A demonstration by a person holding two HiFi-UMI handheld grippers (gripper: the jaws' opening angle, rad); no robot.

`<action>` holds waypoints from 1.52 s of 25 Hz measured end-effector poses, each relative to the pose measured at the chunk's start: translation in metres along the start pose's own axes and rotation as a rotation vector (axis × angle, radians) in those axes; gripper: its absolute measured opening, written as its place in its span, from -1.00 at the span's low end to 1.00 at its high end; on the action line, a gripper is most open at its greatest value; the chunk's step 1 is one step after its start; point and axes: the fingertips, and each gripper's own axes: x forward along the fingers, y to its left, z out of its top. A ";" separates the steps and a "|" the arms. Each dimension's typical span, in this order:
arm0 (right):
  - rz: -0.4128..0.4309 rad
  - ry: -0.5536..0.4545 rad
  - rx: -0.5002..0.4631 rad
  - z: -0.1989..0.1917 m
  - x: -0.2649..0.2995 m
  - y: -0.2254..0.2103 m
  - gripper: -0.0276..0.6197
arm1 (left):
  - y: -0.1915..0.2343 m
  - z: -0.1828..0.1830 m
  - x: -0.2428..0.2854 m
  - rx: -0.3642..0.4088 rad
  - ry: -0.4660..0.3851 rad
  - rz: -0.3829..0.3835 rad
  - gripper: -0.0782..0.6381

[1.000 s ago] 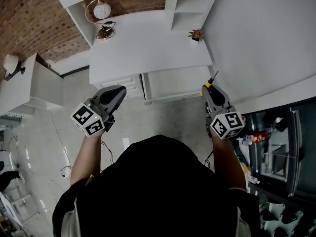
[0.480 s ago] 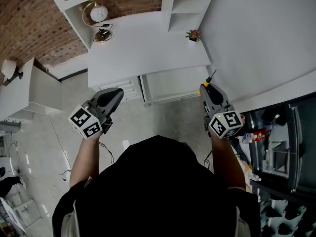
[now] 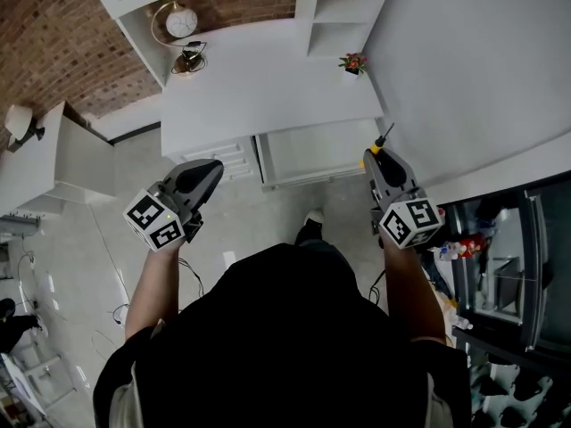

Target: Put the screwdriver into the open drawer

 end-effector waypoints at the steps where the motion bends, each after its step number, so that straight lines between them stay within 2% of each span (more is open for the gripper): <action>1: 0.002 -0.002 0.000 0.000 0.001 -0.002 -0.66 | 0.000 -0.001 0.001 0.002 0.003 0.004 -0.74; 13: 0.036 -0.018 0.012 0.003 0.040 -0.041 -0.66 | 0.020 0.006 0.029 0.023 0.014 0.024 -0.74; 18: 0.056 -0.018 0.011 0.009 0.070 -0.070 -0.66 | 0.041 0.014 0.061 0.021 0.013 0.041 -0.74; 29: 0.074 -0.001 0.013 0.016 0.132 -0.130 -0.66 | 0.081 0.027 0.135 0.022 0.028 0.025 -0.74; 38: 0.096 0.006 0.023 0.026 0.171 -0.166 -0.66 | 0.106 0.032 0.176 0.002 0.040 0.035 -0.74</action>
